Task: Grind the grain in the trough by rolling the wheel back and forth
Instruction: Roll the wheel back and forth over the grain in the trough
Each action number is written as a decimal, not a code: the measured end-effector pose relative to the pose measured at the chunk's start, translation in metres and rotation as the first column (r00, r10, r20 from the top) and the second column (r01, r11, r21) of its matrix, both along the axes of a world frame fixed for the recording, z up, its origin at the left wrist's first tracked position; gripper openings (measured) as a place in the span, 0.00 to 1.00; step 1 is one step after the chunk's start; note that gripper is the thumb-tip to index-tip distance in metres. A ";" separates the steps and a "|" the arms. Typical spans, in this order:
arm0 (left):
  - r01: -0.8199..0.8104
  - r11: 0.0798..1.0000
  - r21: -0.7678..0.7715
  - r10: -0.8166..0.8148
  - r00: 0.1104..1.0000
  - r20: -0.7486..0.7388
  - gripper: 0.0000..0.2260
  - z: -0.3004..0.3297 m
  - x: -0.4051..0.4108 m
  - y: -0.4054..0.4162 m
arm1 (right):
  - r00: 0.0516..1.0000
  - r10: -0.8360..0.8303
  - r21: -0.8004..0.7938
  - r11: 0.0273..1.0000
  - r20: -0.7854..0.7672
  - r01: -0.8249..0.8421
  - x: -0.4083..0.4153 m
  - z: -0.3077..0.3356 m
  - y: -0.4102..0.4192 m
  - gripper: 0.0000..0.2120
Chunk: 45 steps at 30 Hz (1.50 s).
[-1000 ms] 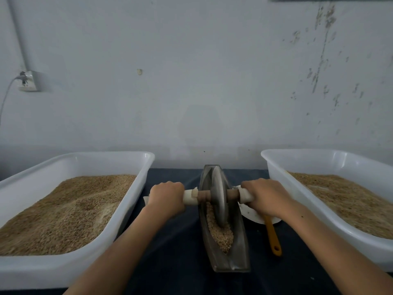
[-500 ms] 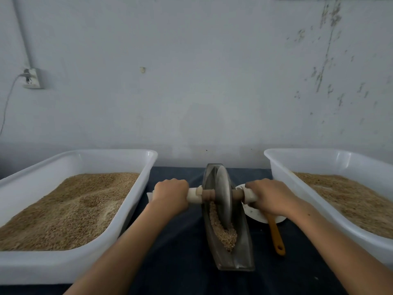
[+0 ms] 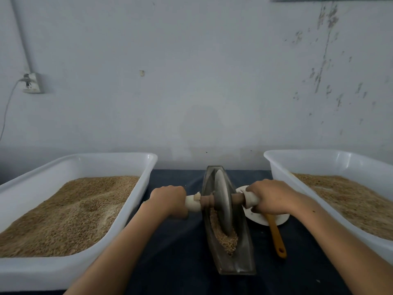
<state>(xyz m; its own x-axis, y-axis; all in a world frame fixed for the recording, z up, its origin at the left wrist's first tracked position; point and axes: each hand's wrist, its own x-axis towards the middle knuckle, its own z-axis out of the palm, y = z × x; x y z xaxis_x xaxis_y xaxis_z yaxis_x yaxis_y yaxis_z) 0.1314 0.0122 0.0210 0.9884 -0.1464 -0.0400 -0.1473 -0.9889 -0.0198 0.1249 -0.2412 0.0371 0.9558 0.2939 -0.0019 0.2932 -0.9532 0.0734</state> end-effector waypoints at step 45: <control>-0.022 1.000 0.008 0.020 0.982 0.190 0.13 -0.009 0.000 -0.005 | 0.958 0.002 0.066 0.998 0.286 -0.022 0.004 -0.019 -0.001 0.10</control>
